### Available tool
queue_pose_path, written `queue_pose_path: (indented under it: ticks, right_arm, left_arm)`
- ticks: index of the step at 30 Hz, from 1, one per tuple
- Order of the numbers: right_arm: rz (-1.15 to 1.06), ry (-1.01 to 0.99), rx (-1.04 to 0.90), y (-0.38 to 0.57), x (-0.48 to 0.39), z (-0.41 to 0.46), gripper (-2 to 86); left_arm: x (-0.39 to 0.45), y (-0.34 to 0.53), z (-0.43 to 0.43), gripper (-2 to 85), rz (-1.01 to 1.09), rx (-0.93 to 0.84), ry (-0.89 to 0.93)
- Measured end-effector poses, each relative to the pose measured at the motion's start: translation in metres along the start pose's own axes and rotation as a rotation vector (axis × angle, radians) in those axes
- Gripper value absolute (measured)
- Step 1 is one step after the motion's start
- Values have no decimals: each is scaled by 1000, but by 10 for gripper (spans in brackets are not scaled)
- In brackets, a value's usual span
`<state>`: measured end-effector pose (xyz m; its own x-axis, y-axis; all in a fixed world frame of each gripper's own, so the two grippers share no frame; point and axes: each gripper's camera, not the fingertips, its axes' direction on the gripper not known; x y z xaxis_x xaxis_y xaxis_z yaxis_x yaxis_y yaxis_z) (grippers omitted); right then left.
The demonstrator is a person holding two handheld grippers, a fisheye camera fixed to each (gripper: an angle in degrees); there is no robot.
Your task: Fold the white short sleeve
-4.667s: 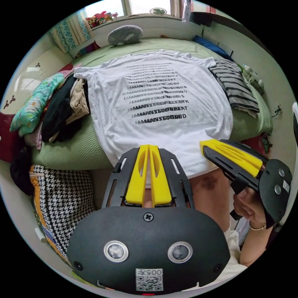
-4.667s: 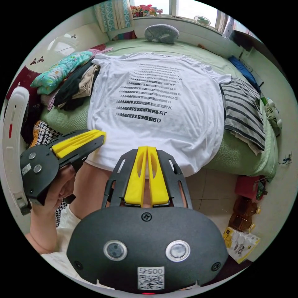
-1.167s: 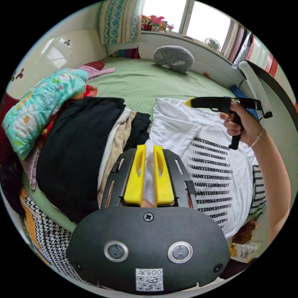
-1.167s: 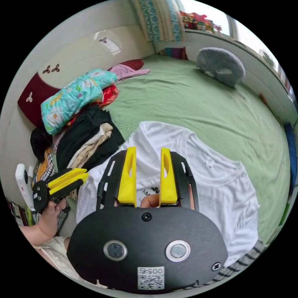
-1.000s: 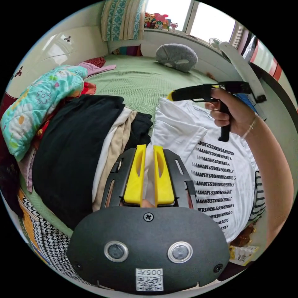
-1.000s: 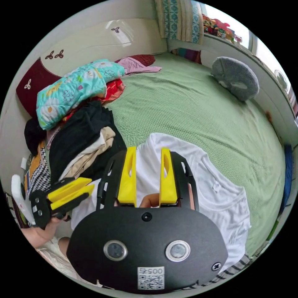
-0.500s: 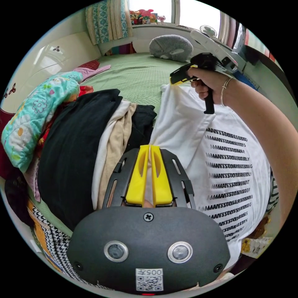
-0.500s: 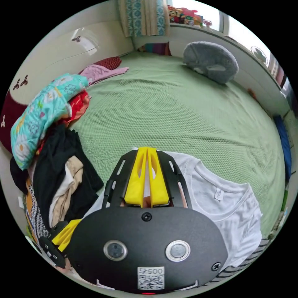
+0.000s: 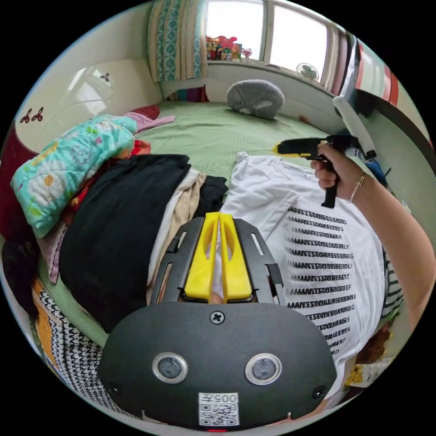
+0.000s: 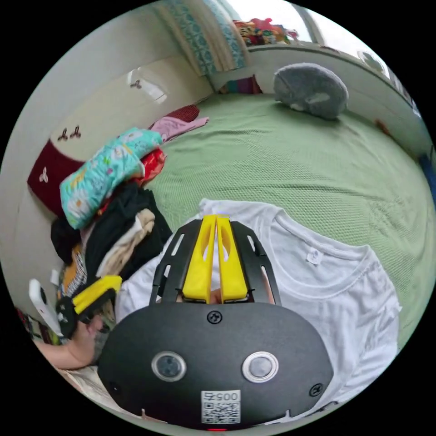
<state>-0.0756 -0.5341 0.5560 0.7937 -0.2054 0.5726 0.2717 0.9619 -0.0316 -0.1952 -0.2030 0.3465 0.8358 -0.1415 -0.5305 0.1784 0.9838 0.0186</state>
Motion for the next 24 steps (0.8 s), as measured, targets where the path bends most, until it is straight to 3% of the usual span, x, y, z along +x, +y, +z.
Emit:
queue_pose_path:
  ticks: [7,14,17,19,24]
  right_arm:
    - [-94,179,-191,45,-2,15,-12]
    - [3,164,-148,64,42,-1,-13]
    - [101,67,-66,80,67,-34,-13]
    - [175,28,24,104,95,-77,-12]
    - [185,244,9,165,156,-161,-11]
  left_arm:
    - [38,2,53,-2,27,-188,-70]
    - [62,4,67,-2,50,-185,-97]
    - [74,6,61,-2,22,-166,-102]
    - [80,13,44,-1,-6,-65,-1]
    - [126,13,35,1,75,-71,62]
